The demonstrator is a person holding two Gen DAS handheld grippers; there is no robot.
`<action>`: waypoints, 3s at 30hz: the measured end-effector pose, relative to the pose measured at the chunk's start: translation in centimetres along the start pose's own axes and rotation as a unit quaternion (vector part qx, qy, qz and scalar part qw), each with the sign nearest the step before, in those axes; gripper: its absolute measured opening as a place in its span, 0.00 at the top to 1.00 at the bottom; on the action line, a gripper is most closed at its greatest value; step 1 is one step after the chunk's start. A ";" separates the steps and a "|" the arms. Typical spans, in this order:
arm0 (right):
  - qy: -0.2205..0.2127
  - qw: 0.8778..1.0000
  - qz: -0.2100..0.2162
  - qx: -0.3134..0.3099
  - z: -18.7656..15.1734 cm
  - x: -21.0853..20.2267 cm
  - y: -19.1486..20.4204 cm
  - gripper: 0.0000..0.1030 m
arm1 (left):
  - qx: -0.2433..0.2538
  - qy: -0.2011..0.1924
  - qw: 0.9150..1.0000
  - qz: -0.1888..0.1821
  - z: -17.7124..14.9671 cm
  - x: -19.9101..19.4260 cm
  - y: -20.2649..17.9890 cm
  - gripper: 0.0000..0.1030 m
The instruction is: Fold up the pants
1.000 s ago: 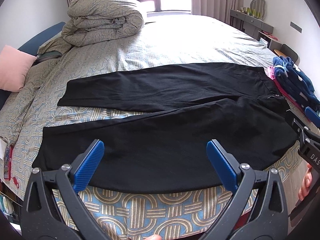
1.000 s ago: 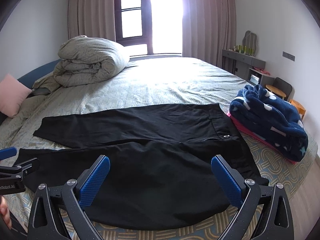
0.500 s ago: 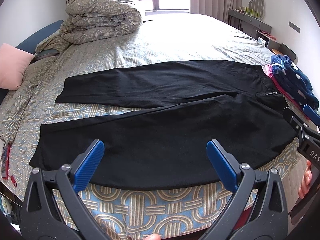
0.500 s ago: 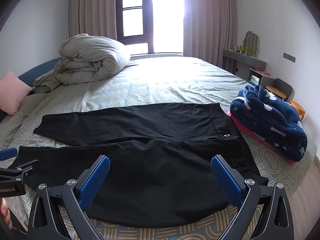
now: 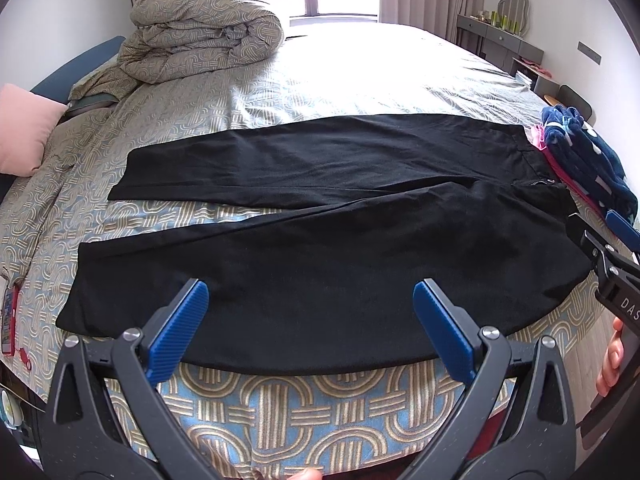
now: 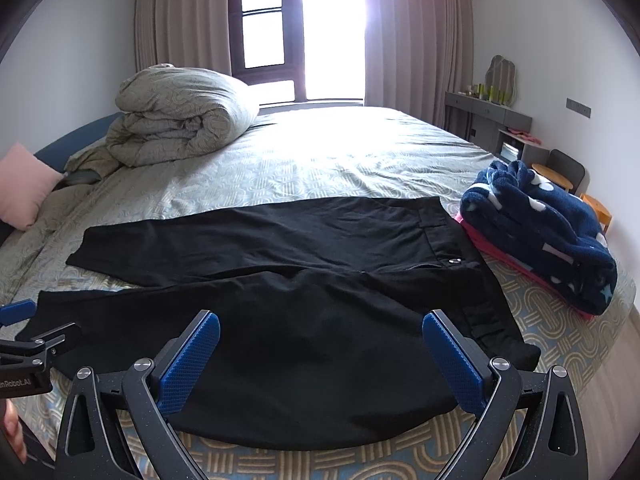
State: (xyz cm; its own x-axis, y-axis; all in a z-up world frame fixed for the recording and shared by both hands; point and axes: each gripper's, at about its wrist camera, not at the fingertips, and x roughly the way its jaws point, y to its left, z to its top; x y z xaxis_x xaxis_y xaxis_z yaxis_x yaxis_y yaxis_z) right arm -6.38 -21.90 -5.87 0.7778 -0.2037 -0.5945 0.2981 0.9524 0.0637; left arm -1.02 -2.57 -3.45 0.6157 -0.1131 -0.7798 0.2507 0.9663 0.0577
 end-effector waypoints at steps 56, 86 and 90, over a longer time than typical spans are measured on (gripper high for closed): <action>0.160 0.974 0.008 0.163 -7.7 2.1 -10.9 0.00 | -0.226 0.086 0.970 0.028 -8.6 3.4 18.1 0.01; 0.149 0.968 0.006 0.202 -4.2 7.4 -12.7 0.82 | -0.394 0.080 0.915 -0.035 -7.2 9.4 27.4 0.91; 0.138 0.964 0.028 0.225 -3.8 6.8 -13.7 0.89 | -0.402 0.058 0.912 -0.053 -6.8 8.5 27.7 0.91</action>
State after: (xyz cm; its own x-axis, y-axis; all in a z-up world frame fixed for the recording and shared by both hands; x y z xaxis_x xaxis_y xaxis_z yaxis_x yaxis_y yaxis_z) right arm -7.23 -35.45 -13.80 0.6409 -0.0273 -0.7671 0.5182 0.7526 0.4061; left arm 6.13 24.80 -12.71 0.5244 -0.2364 -0.8180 -0.3527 0.8141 -0.4613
